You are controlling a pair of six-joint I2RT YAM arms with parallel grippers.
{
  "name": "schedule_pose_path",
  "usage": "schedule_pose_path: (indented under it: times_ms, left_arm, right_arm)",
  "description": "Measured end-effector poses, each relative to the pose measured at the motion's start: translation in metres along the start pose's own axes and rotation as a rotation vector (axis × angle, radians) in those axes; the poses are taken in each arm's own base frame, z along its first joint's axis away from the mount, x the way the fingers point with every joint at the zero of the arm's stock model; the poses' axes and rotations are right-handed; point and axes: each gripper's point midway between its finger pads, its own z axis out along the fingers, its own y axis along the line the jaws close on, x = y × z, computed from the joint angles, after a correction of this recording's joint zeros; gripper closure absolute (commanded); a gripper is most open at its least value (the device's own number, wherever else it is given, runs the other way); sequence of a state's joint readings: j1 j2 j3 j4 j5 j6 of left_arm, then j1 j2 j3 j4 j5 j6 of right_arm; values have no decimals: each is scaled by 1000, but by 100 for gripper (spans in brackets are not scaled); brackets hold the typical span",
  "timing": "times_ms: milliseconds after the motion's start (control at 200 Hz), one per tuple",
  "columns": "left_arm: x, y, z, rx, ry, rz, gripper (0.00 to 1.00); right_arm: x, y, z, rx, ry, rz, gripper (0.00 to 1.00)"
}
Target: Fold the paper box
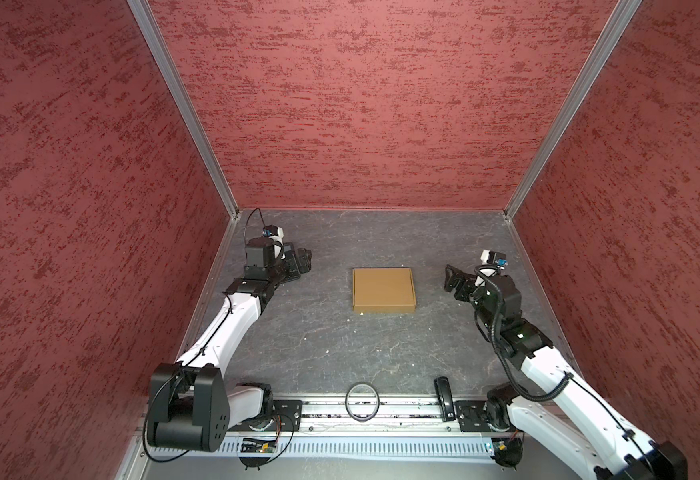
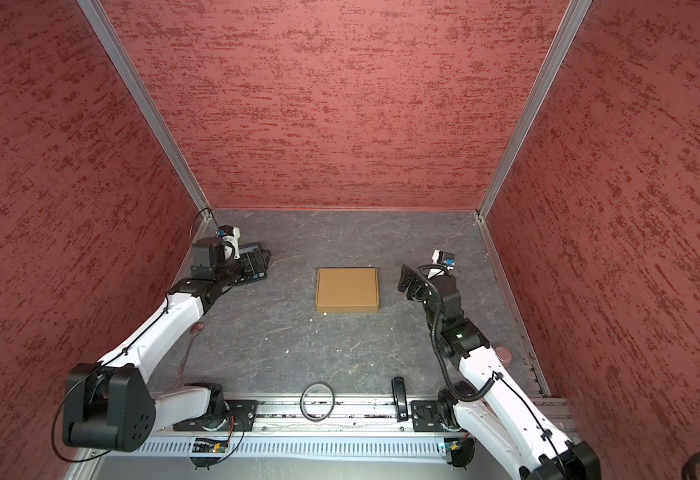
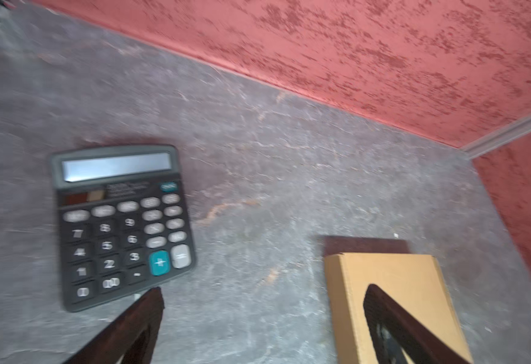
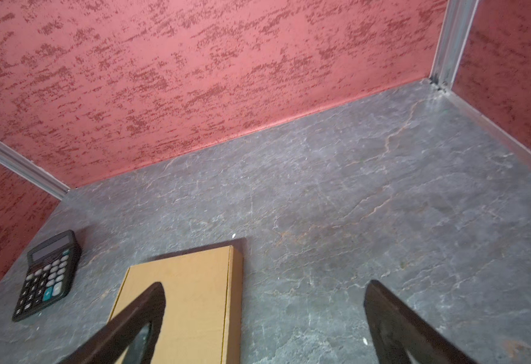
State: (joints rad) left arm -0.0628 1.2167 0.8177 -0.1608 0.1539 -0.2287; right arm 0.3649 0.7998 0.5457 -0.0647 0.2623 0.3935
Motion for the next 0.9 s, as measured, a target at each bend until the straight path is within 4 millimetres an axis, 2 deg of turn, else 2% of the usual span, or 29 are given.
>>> schedule_pose_path:
  times_ms: [210, 431, 551, 791, 902]
  left_arm:
    - [0, 34, -14, -120, -77, 39, 0]
    - [23, 60, -14, -189, -148, 95, 0]
    - [32, 73, -8, -202, -189, 109, 0]
    - [26, 87, 17, -203, -244, 115, 0]
    - [29, 94, 27, -203, -255, 111, 0]
  right_arm:
    - [3, -10, 3, 35, -44, -40, 1]
    - [-4, -14, 5, 62, -87, -52, 1]
    - [-9, -16, 5, 80, -107, -57, 1]
    - [-9, -24, 3, 121, -121, -68, 1]
    - [-5, -30, 3, 145, -121, -80, 1]
